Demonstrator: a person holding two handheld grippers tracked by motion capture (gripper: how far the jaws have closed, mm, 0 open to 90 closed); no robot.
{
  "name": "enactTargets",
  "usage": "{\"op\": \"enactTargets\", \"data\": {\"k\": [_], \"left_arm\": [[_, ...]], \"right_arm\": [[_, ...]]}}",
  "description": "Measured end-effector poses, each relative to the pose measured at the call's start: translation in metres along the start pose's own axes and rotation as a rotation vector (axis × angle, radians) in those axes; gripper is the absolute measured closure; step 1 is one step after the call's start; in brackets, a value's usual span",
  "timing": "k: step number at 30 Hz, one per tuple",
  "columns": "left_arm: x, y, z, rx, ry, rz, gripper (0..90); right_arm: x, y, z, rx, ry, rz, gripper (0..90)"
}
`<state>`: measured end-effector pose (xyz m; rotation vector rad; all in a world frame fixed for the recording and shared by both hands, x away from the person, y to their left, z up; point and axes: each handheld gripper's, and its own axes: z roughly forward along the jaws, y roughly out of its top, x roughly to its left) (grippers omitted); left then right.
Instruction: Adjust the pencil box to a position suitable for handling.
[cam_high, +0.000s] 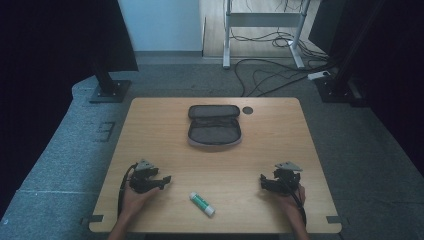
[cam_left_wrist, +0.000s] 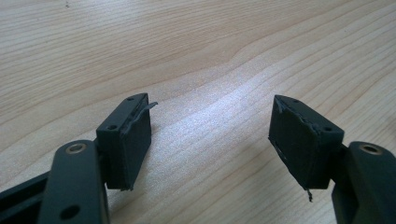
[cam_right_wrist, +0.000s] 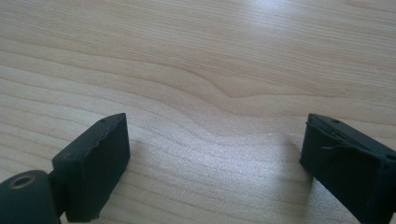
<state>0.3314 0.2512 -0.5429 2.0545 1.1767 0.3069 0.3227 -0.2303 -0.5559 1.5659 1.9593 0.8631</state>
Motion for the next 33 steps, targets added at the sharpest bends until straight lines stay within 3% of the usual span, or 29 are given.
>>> {"op": "enactTargets", "data": {"k": [11,23,33], "left_arm": [[-0.001,-0.001,0.000,-0.003,0.009,0.008,30.0],[-0.005,0.004,-0.001,0.001,0.013,0.007,30.1],[-0.008,0.017,-0.008,-0.035,-0.004,0.000,30.2]], "right_arm": [[0.000,0.000,0.000,0.000,0.000,0.000,7.8],[-0.002,-0.001,-0.003,-0.011,0.013,-0.016,14.7],[0.002,0.005,-0.013,-0.073,0.048,-0.010,18.8]]}}
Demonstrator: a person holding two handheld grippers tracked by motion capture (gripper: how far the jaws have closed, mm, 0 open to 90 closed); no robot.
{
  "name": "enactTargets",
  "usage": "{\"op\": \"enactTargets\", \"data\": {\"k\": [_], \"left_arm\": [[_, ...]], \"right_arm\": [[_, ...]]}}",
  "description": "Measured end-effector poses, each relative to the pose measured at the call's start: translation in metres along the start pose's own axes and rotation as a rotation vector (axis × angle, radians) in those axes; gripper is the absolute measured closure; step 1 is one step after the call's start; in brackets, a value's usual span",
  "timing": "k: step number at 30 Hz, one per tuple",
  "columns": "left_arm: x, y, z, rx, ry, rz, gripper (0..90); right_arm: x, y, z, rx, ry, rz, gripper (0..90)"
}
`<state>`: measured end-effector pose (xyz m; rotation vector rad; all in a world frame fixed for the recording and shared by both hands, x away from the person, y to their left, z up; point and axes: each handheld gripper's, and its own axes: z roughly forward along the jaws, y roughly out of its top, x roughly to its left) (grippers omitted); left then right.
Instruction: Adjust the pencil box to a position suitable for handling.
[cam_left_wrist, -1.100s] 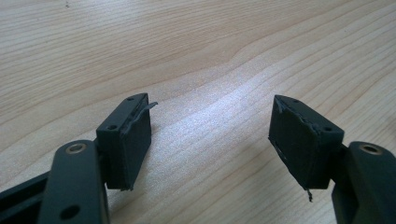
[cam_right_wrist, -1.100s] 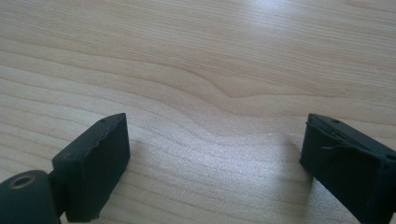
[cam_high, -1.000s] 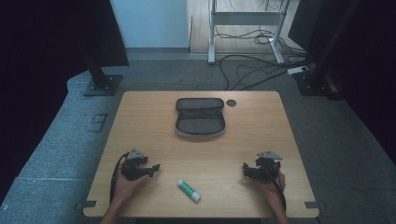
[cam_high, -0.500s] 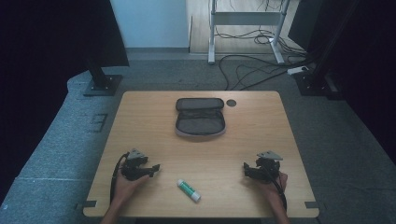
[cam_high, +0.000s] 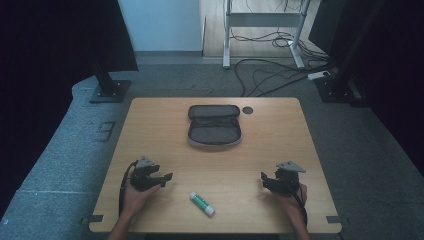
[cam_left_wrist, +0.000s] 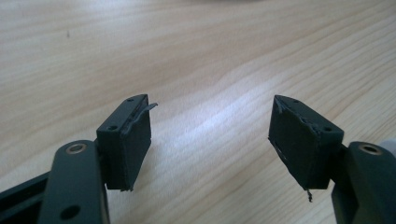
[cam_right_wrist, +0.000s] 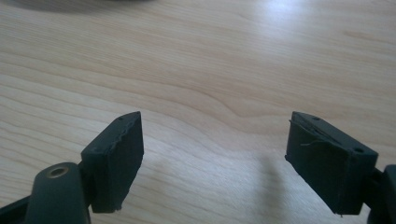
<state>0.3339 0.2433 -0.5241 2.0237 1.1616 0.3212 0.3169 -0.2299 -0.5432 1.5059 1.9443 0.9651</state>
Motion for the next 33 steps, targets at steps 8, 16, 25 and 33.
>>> {"op": "enactTargets", "data": {"k": [8,16,25,33], "left_arm": [[-0.001,0.016,0.004,-0.027,-0.025,-0.020,30.4],[0.002,0.041,0.018,-0.029,-0.029,-0.052,30.7],[0.007,0.065,0.029,-0.028,-0.024,-0.068,31.0],[0.009,0.075,0.038,-0.026,-0.021,-0.079,31.3]], "right_arm": [[0.010,0.005,0.006,0.008,0.032,-0.017,19.4],[0.020,0.010,0.005,-0.008,0.057,-0.027,20.1],[0.031,0.013,0.008,-0.007,0.077,-0.045,20.9],[0.040,0.023,0.016,-0.010,0.092,-0.068,21.1]]}}
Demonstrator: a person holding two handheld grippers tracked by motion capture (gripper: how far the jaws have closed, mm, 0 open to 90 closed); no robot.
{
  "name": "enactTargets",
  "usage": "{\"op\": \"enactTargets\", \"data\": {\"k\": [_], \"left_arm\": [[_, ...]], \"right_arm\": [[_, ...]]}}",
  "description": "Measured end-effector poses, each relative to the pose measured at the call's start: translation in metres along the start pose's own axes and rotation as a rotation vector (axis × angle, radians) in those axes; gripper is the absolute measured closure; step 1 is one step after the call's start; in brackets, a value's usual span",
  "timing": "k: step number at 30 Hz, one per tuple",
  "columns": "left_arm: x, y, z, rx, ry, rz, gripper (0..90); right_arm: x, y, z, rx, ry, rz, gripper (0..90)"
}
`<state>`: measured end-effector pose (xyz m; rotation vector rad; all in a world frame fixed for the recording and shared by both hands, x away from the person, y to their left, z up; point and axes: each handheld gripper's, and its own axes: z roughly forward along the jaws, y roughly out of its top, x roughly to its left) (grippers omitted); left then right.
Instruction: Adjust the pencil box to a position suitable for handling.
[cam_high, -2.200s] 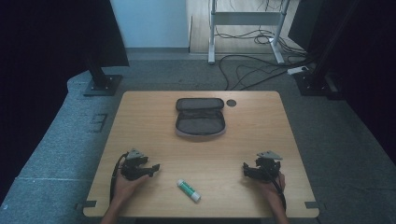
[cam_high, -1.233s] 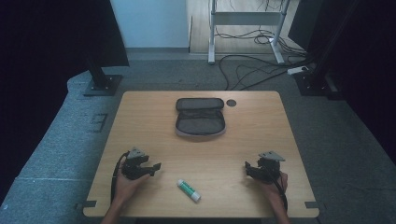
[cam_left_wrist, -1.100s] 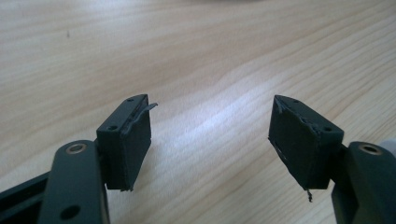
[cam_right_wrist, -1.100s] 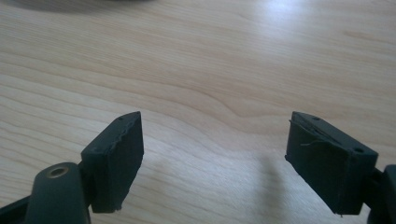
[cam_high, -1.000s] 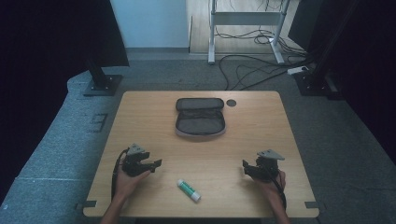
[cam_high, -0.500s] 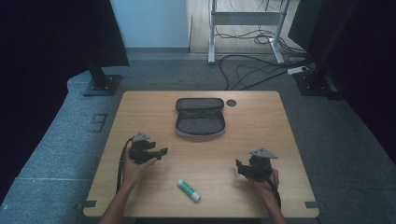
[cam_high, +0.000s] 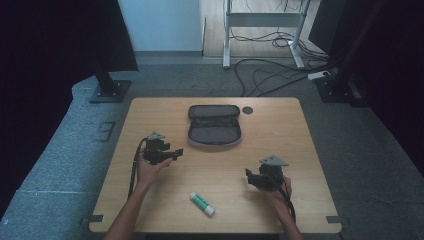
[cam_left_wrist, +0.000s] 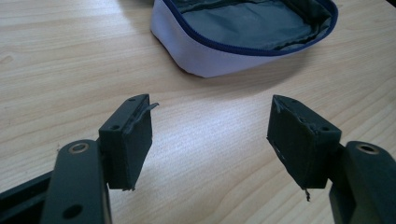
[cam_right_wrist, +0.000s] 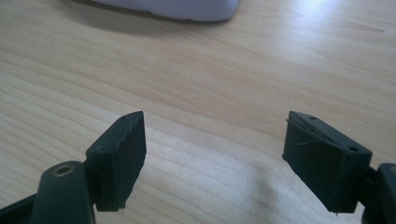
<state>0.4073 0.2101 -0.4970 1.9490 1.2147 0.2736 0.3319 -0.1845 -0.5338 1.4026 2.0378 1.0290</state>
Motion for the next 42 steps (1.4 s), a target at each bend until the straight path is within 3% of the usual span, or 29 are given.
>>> {"op": "enactTargets", "data": {"k": [9,16,21,26,31,34,42], "left_arm": [[-0.001,0.008,0.017,0.014,0.011,-0.011,31.9],[0.000,0.027,0.027,0.005,0.033,-0.009,32.6],[0.004,0.034,0.035,0.035,0.049,-0.010,32.1],[0.011,0.038,0.042,0.039,0.046,-0.041,32.3],[0.011,0.046,0.049,0.047,0.069,-0.016,33.1],[0.013,0.050,0.057,0.075,0.072,-0.018,32.2],[0.014,0.060,0.075,0.069,0.071,-0.026,32.6]], "right_arm": [[0.006,0.005,0.009,0.005,0.013,-0.008,21.8],[0.008,0.007,0.013,0.004,0.021,-0.011,21.8],[0.006,0.007,0.011,0.003,0.022,-0.011,21.8],[0.004,0.007,0.011,0.007,0.022,-0.011,21.9],[0.003,0.008,0.012,0.010,0.021,-0.009,21.9],[0.004,0.008,0.011,0.010,0.024,-0.008,21.9],[0.000,0.005,0.011,0.015,0.021,0.001,21.9]]}}
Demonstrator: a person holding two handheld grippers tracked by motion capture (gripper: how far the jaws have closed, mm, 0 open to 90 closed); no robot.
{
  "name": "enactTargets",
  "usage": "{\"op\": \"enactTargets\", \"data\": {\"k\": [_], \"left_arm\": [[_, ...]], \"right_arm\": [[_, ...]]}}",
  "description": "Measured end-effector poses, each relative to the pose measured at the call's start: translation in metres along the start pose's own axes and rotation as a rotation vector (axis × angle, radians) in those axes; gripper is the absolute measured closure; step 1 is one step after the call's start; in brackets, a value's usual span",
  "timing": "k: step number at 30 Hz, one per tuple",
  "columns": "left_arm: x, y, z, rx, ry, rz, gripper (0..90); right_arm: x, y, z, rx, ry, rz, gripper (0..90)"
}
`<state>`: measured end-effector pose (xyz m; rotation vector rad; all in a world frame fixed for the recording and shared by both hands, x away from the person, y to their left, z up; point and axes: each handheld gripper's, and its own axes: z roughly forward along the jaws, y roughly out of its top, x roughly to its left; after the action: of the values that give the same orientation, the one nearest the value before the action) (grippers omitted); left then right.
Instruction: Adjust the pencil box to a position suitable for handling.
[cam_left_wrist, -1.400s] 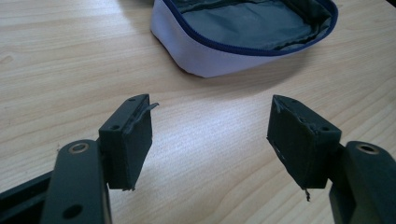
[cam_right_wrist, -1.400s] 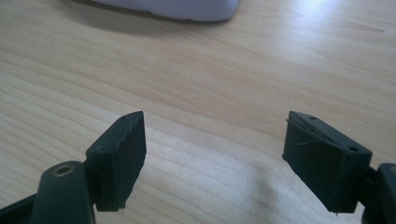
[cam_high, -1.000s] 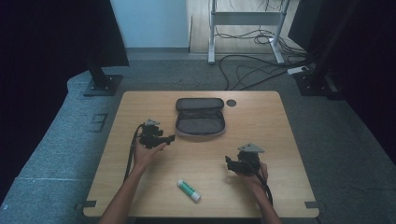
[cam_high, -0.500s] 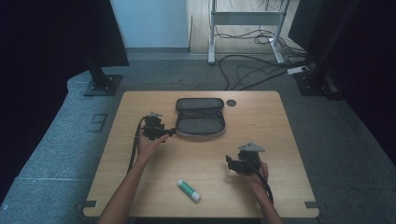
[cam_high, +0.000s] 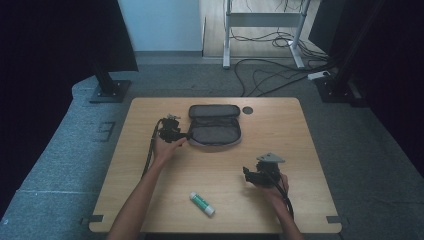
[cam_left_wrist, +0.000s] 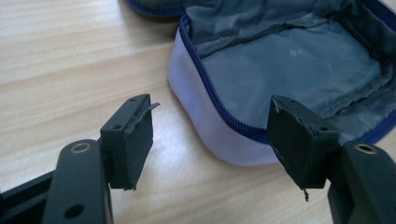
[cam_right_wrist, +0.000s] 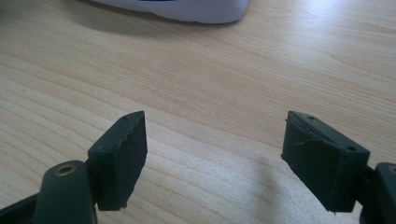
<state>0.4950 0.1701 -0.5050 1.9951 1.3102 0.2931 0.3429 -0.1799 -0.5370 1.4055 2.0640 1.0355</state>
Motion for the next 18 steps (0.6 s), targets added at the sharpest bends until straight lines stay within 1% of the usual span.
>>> {"op": "enactTargets", "data": {"k": [2,5,6,7,9,13,14,15,17,18], "left_arm": [[-0.001,0.000,0.004,-0.002,0.002,-0.001,34.6],[-0.002,-0.002,0.011,0.014,0.001,0.000,35.4],[-0.002,-0.003,0.014,0.020,-0.002,-0.006,36.1],[-0.002,-0.004,0.016,0.018,-0.010,-0.011,36.3],[-0.003,-0.004,0.017,0.011,-0.009,-0.010,38.5],[-0.004,-0.004,0.019,0.009,-0.009,-0.004,47.9],[-0.004,-0.005,0.020,0.011,-0.010,0.000,52.4],[-0.004,-0.005,0.021,0.014,-0.011,0.000,54.7],[-0.006,-0.006,0.023,0.026,-0.013,0.003,59.4],[-0.006,-0.006,0.023,0.029,-0.005,0.011,61.0]], "right_arm": [[-0.001,0.000,-0.001,-0.002,-0.002,0.003,21.9],[-0.001,-0.001,-0.001,-0.003,-0.001,0.005,21.9],[-0.001,-0.001,-0.002,-0.002,-0.001,0.002,21.9],[-0.001,-0.001,-0.002,-0.002,-0.001,0.003,22.0],[-0.001,-0.002,-0.002,-0.003,-0.002,0.003,22.1],[-0.002,-0.002,0.000,0.001,-0.003,0.002,22.5],[-0.001,-0.002,0.000,0.000,-0.004,0.000,22.8],[-0.001,-0.001,0.000,-0.001,-0.005,0.002,23.2],[-0.001,0.002,0.000,-0.010,-0.005,-0.002,24.1],[0.000,0.006,0.000,-0.017,-0.004,-0.005,25.0]]}}
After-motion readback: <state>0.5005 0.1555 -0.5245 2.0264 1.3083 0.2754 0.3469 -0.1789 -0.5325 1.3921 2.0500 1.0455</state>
